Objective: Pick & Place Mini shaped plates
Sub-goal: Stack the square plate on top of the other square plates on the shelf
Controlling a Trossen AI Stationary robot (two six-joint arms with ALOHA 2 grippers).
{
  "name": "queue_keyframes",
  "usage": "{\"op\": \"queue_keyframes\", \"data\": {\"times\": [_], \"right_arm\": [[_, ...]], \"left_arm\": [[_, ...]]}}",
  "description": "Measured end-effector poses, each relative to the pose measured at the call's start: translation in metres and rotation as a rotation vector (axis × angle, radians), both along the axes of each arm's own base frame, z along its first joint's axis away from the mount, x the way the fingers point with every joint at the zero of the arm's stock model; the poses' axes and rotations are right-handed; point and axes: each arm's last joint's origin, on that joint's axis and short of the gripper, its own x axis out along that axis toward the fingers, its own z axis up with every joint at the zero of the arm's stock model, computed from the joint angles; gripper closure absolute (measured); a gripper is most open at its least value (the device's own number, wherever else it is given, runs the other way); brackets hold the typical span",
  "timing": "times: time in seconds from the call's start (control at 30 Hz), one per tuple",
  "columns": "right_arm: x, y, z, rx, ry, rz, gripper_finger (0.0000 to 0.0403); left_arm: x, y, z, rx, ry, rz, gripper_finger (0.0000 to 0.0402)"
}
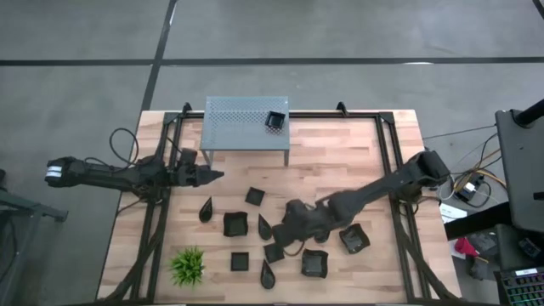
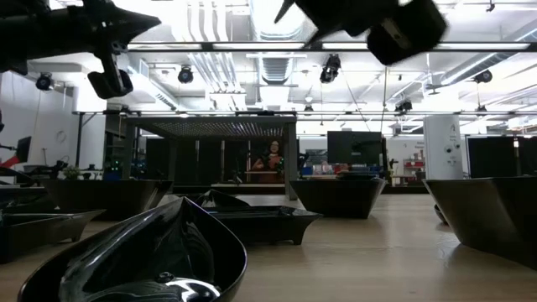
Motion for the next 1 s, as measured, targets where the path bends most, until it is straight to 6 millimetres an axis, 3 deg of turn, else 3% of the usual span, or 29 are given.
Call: {"op": "queue_keyframes", "data": {"times": [0.27,0.5,1.0], "right_arm": [[0.011,0.024,-0.044,0.056,0.095,-0.075,0.0287],[0.026,0.032,-0.079,0.068,0.138,-0.066,0.0292],[0.026,0.027,-0.086,-0.008,0.207,-0.108,0.0305]], "left_arm": [[0.0,-0.003,0.0,-0.009,-0.001,-0.123,0.0401],[-0.001,-0.004,0.001,-0.006,-0.004,-0.141,0.0401],[-0.001,-0.004,0.001,-0.006,-0.008,-0.146,0.0401]]}}
